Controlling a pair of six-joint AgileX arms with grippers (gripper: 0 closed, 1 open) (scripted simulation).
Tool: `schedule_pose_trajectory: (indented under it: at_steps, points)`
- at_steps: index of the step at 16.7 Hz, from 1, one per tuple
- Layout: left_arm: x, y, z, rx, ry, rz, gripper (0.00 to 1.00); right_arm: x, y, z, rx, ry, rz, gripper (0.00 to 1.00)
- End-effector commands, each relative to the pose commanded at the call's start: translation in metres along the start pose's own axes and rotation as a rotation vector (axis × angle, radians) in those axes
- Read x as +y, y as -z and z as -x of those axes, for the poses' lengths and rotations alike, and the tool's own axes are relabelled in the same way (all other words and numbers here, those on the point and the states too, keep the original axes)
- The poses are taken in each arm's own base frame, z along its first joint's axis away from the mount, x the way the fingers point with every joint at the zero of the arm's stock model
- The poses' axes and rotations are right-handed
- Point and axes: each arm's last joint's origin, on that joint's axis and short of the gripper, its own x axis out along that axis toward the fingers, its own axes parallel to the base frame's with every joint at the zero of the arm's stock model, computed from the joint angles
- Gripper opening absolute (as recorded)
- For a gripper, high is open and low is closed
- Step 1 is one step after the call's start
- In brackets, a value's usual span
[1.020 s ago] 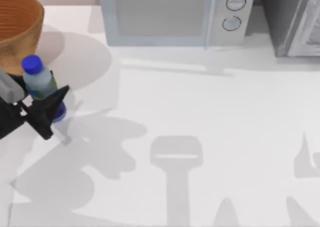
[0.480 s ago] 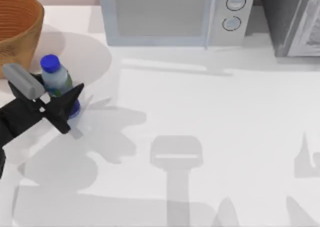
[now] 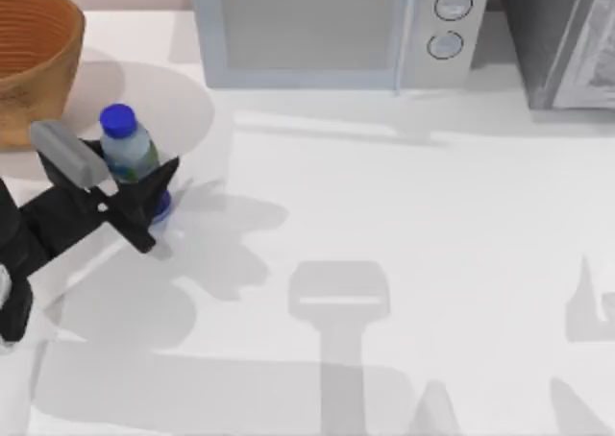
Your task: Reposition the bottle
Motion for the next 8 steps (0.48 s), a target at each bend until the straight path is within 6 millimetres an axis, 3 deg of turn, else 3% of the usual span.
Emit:
schedule_pose_trajectory:
  at_steps: [8]
  points:
    - [0.0000, 0.0000, 0.0000, 0.000, 0.000, 0.000, 0.68, 0.0000, 0.0000, 0.0000, 0.000, 0.000, 0.000, 1.00]
